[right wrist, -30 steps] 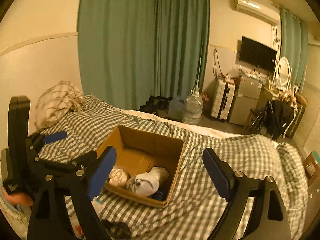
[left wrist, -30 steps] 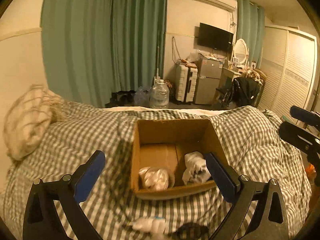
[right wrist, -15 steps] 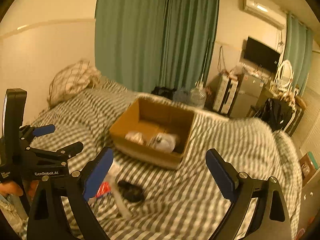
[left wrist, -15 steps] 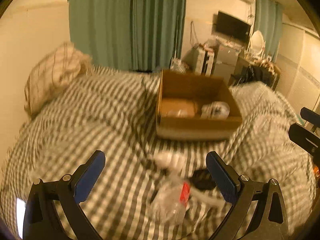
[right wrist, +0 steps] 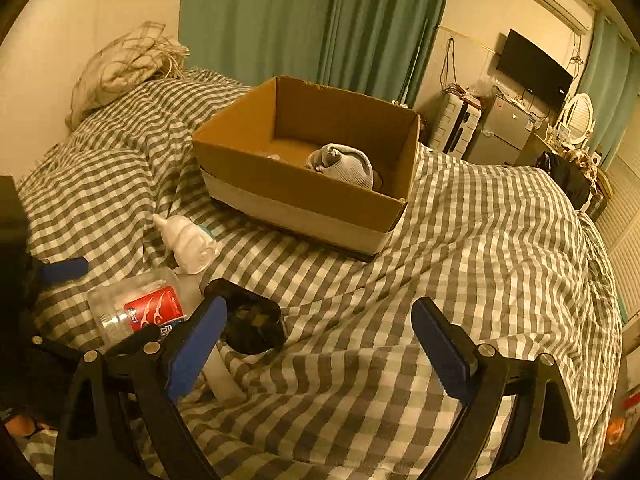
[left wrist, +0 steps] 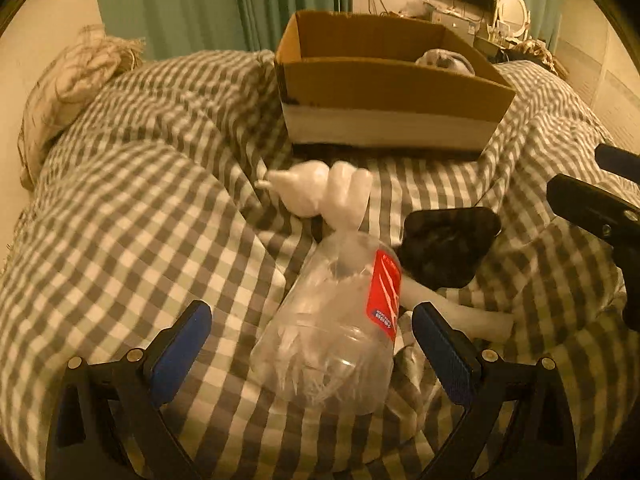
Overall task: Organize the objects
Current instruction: 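Grasp the clear cotton-swab container with the left tool while the right tool grasps the black object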
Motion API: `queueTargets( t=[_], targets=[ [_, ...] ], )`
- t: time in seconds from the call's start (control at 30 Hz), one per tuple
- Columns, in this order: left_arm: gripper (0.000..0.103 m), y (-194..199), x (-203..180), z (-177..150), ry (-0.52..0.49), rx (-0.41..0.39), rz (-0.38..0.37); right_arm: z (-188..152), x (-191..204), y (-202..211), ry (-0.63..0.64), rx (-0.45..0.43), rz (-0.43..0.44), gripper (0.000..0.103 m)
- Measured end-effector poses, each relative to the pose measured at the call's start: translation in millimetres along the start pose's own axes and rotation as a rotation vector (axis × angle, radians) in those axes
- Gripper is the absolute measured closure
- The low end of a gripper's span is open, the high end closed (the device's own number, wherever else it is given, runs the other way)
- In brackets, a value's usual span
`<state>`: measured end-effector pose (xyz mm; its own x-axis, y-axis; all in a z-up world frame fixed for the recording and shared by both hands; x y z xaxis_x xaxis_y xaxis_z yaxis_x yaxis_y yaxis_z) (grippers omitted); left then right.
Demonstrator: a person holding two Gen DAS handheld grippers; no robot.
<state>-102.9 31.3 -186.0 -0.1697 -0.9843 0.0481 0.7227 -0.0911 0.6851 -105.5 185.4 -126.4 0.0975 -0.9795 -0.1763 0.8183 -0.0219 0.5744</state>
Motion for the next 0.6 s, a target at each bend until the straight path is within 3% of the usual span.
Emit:
queueTargets(
  t=[0.07,0.1,0.23,0.47,0.6],
  targets=[
    [0.010,-5,-2,-3,0.008,0.013,-0.038,-2,0,-3,0.005,0.015,-0.007,0.009],
    [0.027,-9,-4,-5,0.008,0.032,-0.058,-2,1,-5,0.006,0.020,-0.007,0.009],
    [0.030,-5,-7,-5,-0.003,0.020,-0.079,-3,4,-8,0.012,0.036,-0.009,0.009],
    [0.033,33,25,24,0.106,-0.134,-0.042,-5,7,-15,0.003,0.052,0.035,0.009],
    [0.034,41,38,33,0.121,-0.181,-0.012,-7,19,-30,0.021,0.095,0.072,0.009]
  ],
)
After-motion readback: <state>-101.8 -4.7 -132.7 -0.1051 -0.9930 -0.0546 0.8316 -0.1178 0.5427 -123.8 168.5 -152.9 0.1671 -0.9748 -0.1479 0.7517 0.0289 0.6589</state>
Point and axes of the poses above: each gripper's, at about its wrist camera, not at the fingertips, and y roughly against the way its jaws point, x to its left, z to its top, the point moved 4 cm from there along -y, roughly the way its jaws point, and after that the axes turned 12 degrees about -x, right-handed, at the moved point
